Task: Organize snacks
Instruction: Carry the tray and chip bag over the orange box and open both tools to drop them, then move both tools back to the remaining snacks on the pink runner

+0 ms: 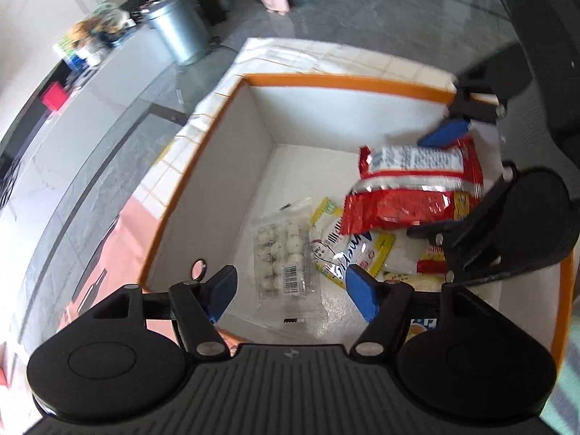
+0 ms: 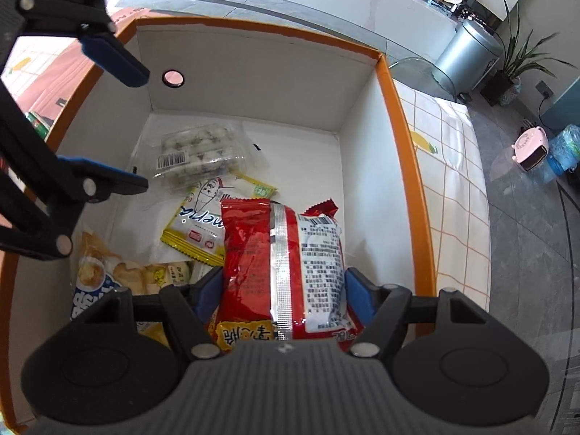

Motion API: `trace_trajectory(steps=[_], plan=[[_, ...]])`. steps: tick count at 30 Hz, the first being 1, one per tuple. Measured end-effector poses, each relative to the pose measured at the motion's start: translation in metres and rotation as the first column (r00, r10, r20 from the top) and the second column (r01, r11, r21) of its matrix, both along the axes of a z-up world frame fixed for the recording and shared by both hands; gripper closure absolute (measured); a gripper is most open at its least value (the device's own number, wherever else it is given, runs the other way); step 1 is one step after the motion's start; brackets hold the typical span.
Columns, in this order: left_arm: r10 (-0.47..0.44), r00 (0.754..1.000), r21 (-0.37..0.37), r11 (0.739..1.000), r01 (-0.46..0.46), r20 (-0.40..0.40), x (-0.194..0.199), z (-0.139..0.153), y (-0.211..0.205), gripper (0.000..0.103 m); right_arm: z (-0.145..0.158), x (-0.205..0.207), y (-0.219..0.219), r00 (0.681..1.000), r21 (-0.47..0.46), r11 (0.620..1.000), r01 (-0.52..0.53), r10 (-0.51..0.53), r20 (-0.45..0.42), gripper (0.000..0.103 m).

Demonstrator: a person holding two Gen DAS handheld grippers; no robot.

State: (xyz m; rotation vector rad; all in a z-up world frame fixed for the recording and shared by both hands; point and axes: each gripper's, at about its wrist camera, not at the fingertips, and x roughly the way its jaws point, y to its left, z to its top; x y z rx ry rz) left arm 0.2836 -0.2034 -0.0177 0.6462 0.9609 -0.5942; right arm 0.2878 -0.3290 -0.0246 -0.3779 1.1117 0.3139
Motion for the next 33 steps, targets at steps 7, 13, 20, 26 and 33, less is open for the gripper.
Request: trace_trajectory(steps=[7,13,20,26,33], plan=[[0.182,0.981,-0.112,0.979,-0.173,0.073,-0.014,0.027,0.03,0.022,0.008,0.002,0.014,1.0,0.136,0.991,0.013,-0.011,-0.018,0.034],[0.313,0.947,-0.166,0.94,-0.299,0.067,-0.024,0.034,0.061,0.022,-0.003,0.01,0.039,0.999,0.146,0.989,0.025,-0.021,-0.032,0.034],[0.376,0.926,-0.21,0.908,-0.362,0.032,-0.038,0.032,0.085,0.022,-0.011,0.014,0.044,0.994,0.123,0.99,0.074,-0.064,-0.084,0.028],[0.39,0.921,-0.243,0.894,-0.377,0.006,-0.059,0.037,0.101,0.022,0.004,0.008,0.041,0.993,0.126,0.987,0.104,-0.095,-0.07,0.021],[0.43,0.903,-0.301,0.861,-0.409,0.002,-0.089,0.052,0.12,0.022,0.041,-0.022,0.049,0.993,0.146,0.982,0.117,-0.117,-0.004,0.021]])
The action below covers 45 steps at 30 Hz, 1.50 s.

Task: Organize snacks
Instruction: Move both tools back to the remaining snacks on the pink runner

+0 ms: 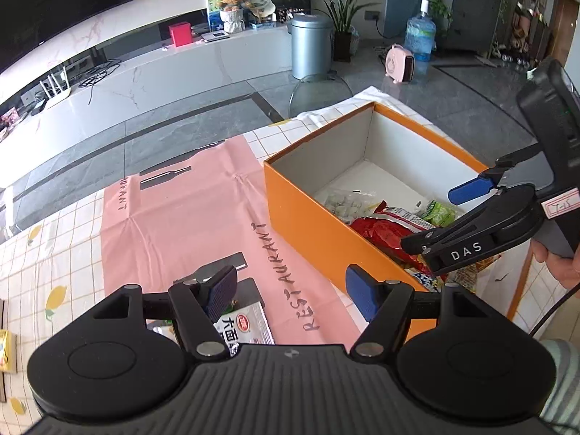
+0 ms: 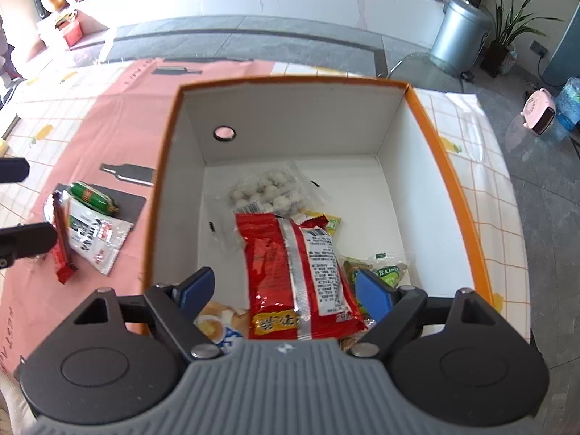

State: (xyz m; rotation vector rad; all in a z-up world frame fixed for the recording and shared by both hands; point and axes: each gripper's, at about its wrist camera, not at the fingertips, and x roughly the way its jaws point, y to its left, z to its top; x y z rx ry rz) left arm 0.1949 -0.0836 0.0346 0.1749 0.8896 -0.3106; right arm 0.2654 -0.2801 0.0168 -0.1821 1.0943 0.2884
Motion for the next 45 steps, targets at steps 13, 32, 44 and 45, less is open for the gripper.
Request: trace_trajectory(steps=[13,32,44,45], plan=[[0.109,0.987,-0.049,0.993,-0.103,0.12,-0.077,0.026,0.045,0.022,0.058,-0.09,0.035,0.988,0.114,0.993,-0.013,-0.005,0.156,0.02],[0.313,0.937,-0.179,0.942,-0.285,0.157,-0.144,-0.025,0.135,0.017,0.008,-0.198,0.11,0.943,0.284,0.959,0.001,-0.096,0.319,0.021],[0.337,0.934,-0.189,0.931,-0.312,0.121,-0.137,-0.074,0.153,0.017,-0.045,-0.195,0.147,0.948,0.185,0.982,-0.043,-0.018,0.317,0.032],[0.335,0.934,-0.183,0.933,-0.31,0.123,-0.135,-0.077,0.153,0.017,-0.047,-0.193,0.15,0.947,0.179,0.983,-0.05,-0.011,0.32,0.035]])
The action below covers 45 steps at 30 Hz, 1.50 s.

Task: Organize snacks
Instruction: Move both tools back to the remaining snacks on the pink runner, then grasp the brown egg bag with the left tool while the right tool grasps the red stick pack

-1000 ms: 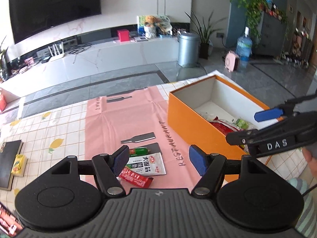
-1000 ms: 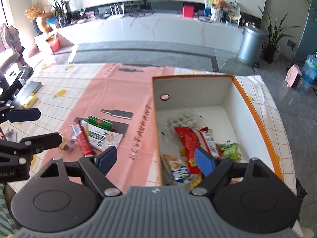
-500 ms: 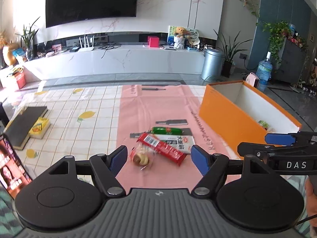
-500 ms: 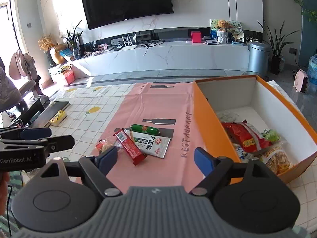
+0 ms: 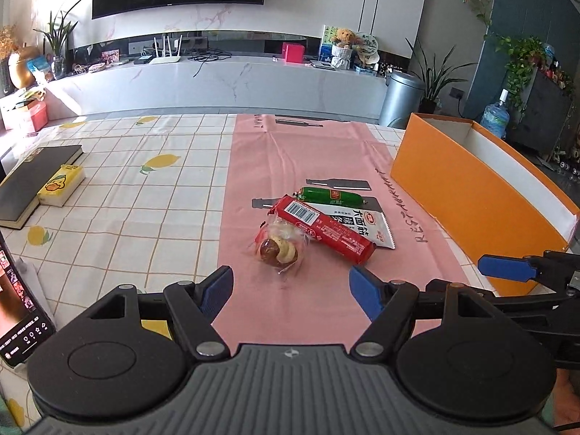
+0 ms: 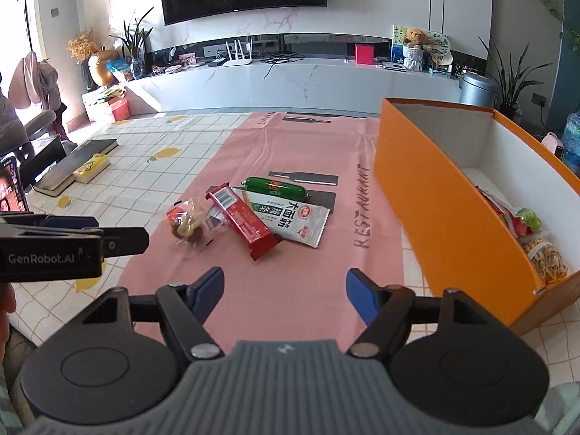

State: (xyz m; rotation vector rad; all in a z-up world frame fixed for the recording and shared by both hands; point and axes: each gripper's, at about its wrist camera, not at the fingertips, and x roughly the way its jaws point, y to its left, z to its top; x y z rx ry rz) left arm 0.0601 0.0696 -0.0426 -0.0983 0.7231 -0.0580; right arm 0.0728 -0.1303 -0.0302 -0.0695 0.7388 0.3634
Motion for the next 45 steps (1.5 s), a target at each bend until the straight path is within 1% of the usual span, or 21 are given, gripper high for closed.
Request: trace_trajectory(steps=[2,4,8,11,14,17,22,25,27,29,31,35,40,42,45], plan=[[0.001,1.0,0.006,1.0,-0.001,0.002,0.005,-0.004,0.001,0.017,-0.004,0.004,0.005,1.0,-0.008,1.0,-0.016,0.016,0.002,0.036],[0.005,1.0,-0.001,1.0,-0.005,0.003,0.011,-0.007,0.002,0.017,-0.009,0.009,0.01,0.999,-0.018,0.999,-0.034,0.034,0.006,0.04],[0.029,1.0,-0.037,0.999,-0.029,-0.006,0.025,-0.015,0.007,0.017,-0.017,0.019,0.022,0.998,-0.052,0.996,-0.066,0.067,0.016,0.043],[0.046,0.999,-0.059,0.997,-0.047,-0.006,0.032,-0.019,0.009,0.017,-0.022,0.029,0.029,0.996,-0.064,0.995,-0.081,0.082,0.022,0.047],[0.056,0.998,-0.076,0.995,-0.057,-0.013,0.035,-0.024,0.01,0.017,-0.025,0.04,0.036,0.995,-0.08,0.992,-0.095,0.098,0.033,0.047],[0.078,0.997,-0.1,0.992,-0.08,-0.025,0.037,-0.03,0.015,0.017,-0.032,0.049,0.045,0.99,-0.117,0.986,-0.121,0.129,0.058,0.048],[0.09,0.994,-0.162,0.982,-0.098,-0.054,0.046,-0.035,0.021,0.017,-0.047,0.066,0.056,0.987,-0.146,0.978,-0.148,0.155,0.039,0.049],[0.101,0.993,-0.173,0.979,-0.11,-0.06,0.052,-0.039,0.021,0.017,-0.054,0.069,0.062,0.983,-0.17,0.972,-0.165,0.175,0.048,0.054],[0.105,0.992,-0.183,0.976,-0.117,-0.071,0.057,-0.041,0.022,0.017,-0.057,0.071,0.063,0.984,-0.16,0.974,-0.163,0.172,0.043,0.055],[0.114,0.99,-0.204,0.97,-0.129,-0.087,0.06,-0.045,0.024,0.017,-0.059,0.074,0.061,0.986,-0.141,0.977,-0.158,0.164,0.03,0.059],[0.123,0.988,-0.224,0.964,-0.142,-0.097,0.062,-0.049,0.024,0.017,-0.062,0.074,0.06,0.988,-0.141,0.979,-0.149,0.153,0.015,0.068],[0.136,0.985,-0.264,0.951,-0.16,-0.11,0.067,-0.052,0.026,0.017,-0.064,0.071,0.056,0.989,-0.117,0.982,-0.146,0.147,-0.004,0.071],[0.15,0.982,-0.262,0.949,-0.176,-0.117,0.074,-0.053,0.025,0.017,-0.064,0.063,0.05,0.991,-0.098,0.986,-0.132,0.13,-0.021,0.072],[0.15,0.982,-0.26,0.95,-0.174,-0.113,0.074,-0.054,0.024,0.021,-0.064,0.061,0.046,0.992,-0.098,0.987,-0.125,0.123,-0.023,0.072],[0.146,0.983,-0.254,0.952,-0.171,-0.115,0.075,-0.054,0.023,0.036,-0.064,0.059,0.041,0.994,-0.094,0.989,-0.112,0.11,-0.027,0.072]])
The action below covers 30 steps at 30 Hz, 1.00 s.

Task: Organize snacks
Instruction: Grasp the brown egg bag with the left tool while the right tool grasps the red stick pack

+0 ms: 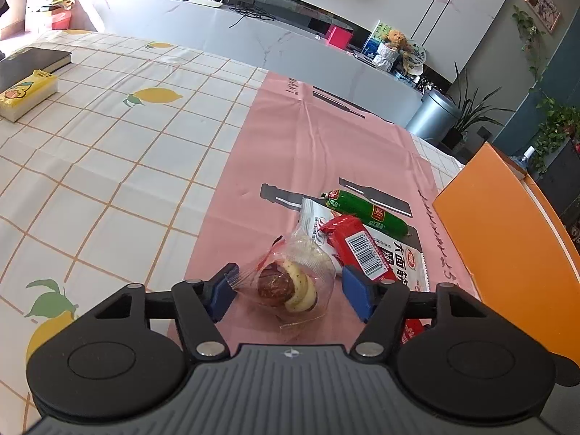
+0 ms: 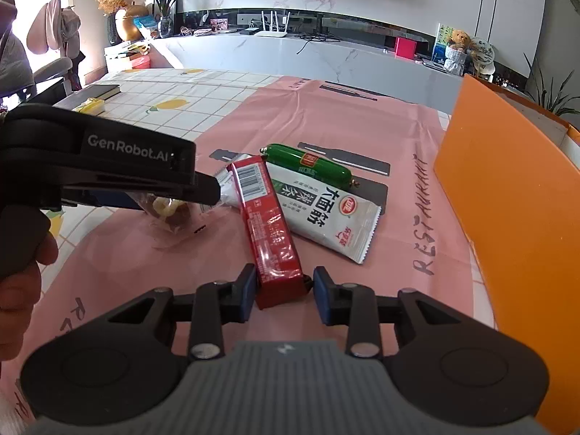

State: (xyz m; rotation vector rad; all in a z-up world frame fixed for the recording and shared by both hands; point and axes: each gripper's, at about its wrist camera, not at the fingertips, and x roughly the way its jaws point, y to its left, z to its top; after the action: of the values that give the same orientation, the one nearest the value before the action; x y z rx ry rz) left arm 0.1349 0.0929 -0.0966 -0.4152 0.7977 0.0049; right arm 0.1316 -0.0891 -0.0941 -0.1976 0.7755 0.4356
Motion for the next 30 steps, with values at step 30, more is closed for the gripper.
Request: trace_trajectory(steps=[30], plan=[[-0.151,0.972,-0.106,0.985,0.133,-0.182,-0.053,0.01,-0.014,0.056,0.015,-0.019,-0.031,0.999,0.083,0.996,0.035,-0.037,0.015,0.062]])
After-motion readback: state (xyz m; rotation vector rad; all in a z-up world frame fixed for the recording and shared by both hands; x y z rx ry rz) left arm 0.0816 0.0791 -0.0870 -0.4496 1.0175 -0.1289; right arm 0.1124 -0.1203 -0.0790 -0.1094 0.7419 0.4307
